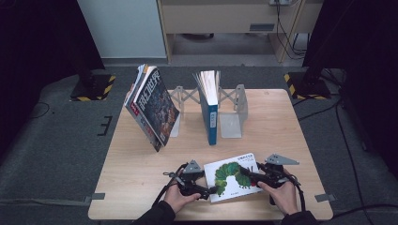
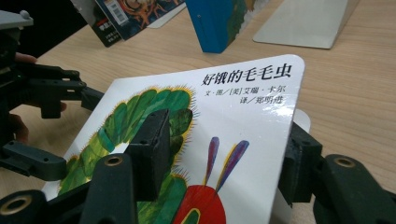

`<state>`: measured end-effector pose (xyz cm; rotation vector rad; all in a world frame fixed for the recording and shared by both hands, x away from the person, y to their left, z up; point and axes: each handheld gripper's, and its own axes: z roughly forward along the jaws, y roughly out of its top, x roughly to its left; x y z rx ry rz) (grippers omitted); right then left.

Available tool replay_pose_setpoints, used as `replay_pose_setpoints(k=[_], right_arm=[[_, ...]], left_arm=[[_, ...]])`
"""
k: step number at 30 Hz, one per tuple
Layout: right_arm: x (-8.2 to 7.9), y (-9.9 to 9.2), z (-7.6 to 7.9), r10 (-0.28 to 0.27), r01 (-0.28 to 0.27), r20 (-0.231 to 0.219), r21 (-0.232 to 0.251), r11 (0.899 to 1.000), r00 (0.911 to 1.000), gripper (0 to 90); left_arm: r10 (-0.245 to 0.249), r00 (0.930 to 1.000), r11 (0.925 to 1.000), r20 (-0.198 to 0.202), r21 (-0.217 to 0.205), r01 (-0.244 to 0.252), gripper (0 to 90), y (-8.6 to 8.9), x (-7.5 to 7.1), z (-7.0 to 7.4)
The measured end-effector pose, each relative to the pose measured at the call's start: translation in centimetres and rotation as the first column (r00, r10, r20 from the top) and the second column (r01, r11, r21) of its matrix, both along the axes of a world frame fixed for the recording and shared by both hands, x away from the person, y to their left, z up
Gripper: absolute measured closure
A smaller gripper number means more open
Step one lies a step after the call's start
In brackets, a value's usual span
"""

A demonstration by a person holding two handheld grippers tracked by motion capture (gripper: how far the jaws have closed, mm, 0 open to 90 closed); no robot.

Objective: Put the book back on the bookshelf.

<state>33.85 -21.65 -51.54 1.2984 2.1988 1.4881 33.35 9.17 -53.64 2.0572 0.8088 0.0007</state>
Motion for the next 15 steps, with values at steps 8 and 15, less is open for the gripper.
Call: replay_pose_setpoints(k=[8, 15], right_arm=[[-0.11, 0.06, -0.65, -0.009, 0.009, -0.018, -0.014, 1.000, 0.9998, 45.1], [-0.07, 0.42, -0.85, 0.002, -0.002, -0.021, 0.010, 1.000, 0.9998, 45.4]], left_arm=[[-0.015, 0.9998, 0.9998, 0.012, 0.015, 0.015, 11.3, 0.05, 0.02, 0.04], [-0.017, 0.9999, 0.9999, 0.004, 0.002, 0.017, 10.9, 0.24, 0.12, 0.00]])
